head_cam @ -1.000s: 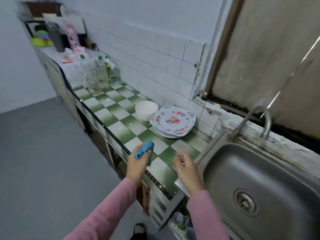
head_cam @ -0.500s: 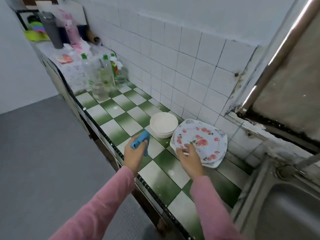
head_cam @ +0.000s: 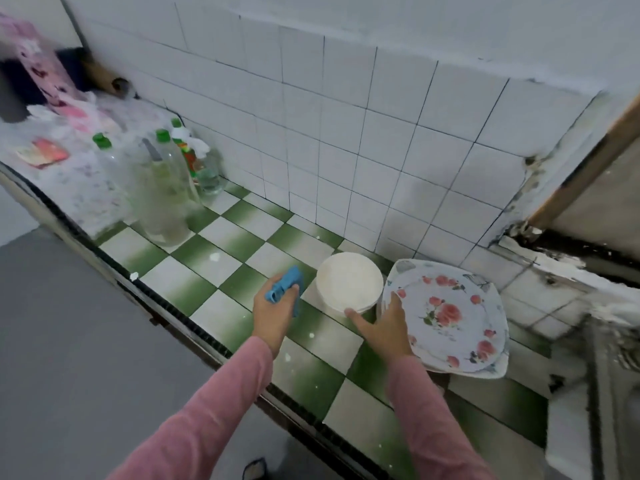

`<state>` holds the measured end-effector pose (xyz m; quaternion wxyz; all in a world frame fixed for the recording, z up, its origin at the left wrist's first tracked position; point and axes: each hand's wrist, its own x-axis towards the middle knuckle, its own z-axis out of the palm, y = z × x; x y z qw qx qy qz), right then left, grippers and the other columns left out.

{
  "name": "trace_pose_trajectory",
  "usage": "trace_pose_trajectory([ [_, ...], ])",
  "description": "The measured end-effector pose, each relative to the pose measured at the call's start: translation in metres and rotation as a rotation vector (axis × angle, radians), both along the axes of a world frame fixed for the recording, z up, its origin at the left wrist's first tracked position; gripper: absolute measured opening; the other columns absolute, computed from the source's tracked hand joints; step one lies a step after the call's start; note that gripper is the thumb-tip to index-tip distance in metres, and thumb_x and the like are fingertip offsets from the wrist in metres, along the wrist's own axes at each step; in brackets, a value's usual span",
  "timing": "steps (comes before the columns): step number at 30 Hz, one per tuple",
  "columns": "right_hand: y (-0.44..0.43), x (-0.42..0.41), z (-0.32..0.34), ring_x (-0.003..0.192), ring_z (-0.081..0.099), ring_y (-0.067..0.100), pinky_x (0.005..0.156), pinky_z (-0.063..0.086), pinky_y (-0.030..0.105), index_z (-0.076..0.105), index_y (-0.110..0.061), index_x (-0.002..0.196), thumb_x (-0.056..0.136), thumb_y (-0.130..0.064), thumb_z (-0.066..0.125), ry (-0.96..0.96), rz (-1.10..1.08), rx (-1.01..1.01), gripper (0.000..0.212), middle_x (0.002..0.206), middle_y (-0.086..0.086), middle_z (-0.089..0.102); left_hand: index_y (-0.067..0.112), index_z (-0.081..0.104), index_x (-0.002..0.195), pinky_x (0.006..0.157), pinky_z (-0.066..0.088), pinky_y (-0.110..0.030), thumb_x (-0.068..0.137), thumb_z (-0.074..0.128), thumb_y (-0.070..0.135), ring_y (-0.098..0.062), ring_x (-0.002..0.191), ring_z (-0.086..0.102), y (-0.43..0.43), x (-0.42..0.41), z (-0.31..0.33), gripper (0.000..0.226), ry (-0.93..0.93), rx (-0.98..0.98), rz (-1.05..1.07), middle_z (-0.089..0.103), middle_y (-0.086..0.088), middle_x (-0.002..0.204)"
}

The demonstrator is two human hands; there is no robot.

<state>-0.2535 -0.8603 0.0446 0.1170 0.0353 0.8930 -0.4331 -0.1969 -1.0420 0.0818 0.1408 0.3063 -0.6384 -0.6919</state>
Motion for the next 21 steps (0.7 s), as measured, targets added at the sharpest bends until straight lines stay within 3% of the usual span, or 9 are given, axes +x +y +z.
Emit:
trace_pose_trajectory([
  [3, -0.026, -0.011, -0.002, 0.148, 0.019, 0.031, 0.121, 0.015, 0.043, 0.005, -0.019, 0.157, 0.068, -0.056, 0.085, -0.025, -0.029, 0.004, 0.126, 0.161, 0.008, 0.019, 0.022, 0.06, 0.116, 0.087, 0.051, -0.029, 0.097, 0.057, 0.012, -0.016, 0.094, 0.061, -0.027, -0.016, -0.002, 0.022, -0.002, -0.027, -0.098, 0.065, 0.001, 0.106],
  [6, -0.046, -0.026, -0.012, 0.142, 0.031, 0.032, 0.118, 0.027, 0.047, 0.004, -0.021, 0.156, 0.053, -0.07, 0.084, -0.048, -0.052, 0.057, 0.14, 0.157, 0.01, 0.029, 0.019, 0.059, 0.119, 0.081, 0.05, -0.022, 0.097, 0.056, 0.01, -0.009, 0.089, 0.06, -0.047, -0.037, -0.003, 0.024, -0.012, -0.063, -0.173, 0.064, 0.004, 0.102],
  [9, -0.056, -0.038, -0.014, 0.143, 0.03, 0.031, 0.118, 0.029, 0.045, 0.0, -0.016, 0.157, 0.054, -0.073, 0.081, -0.046, -0.044, 0.2, 0.143, 0.158, 0.01, 0.027, 0.014, 0.058, 0.122, 0.09, 0.051, -0.031, 0.096, 0.058, 0.01, -0.004, 0.089, 0.058, -0.056, -0.056, -0.005, 0.026, -0.031, -0.064, -0.201, 0.062, 0.003, 0.103],
  [13, -0.056, -0.053, -0.019, 0.148, 0.019, 0.033, 0.121, 0.021, 0.05, -0.014, -0.022, 0.156, 0.052, -0.079, 0.077, -0.09, -0.003, 0.363, 0.15, 0.163, 0.012, 0.013, 0.015, 0.058, 0.12, 0.089, 0.052, -0.034, 0.096, 0.058, 0.01, -0.01, 0.09, 0.058, -0.058, -0.077, -0.008, 0.024, -0.033, -0.063, -0.264, 0.061, 0.002, 0.101],
  [18, -0.056, -0.071, -0.033, 0.151, -0.008, 0.042, 0.121, 0.002, 0.058, -0.038, -0.028, 0.147, 0.051, -0.084, 0.075, -0.22, 0.11, 0.53, 0.158, 0.163, 0.019, -0.019, 0.02, 0.058, 0.117, 0.092, 0.051, -0.038, 0.096, 0.058, 0.011, -0.022, 0.101, 0.06, -0.058, -0.1, -0.014, 0.023, -0.045, -0.05, -0.284, 0.063, 0.001, 0.104],
  [21, -0.06, -0.079, -0.041, 0.15, -0.015, 0.042, 0.119, -0.003, 0.06, -0.042, -0.029, 0.143, 0.048, -0.087, 0.072, -0.228, 0.135, 0.565, 0.159, 0.161, 0.021, -0.025, 0.018, 0.058, 0.116, 0.089, 0.048, -0.034, 0.096, 0.058, 0.01, -0.023, 0.1, 0.059, -0.054, -0.11, -0.019, 0.022, -0.084, -0.068, -0.304, 0.062, -0.004, 0.106],
])
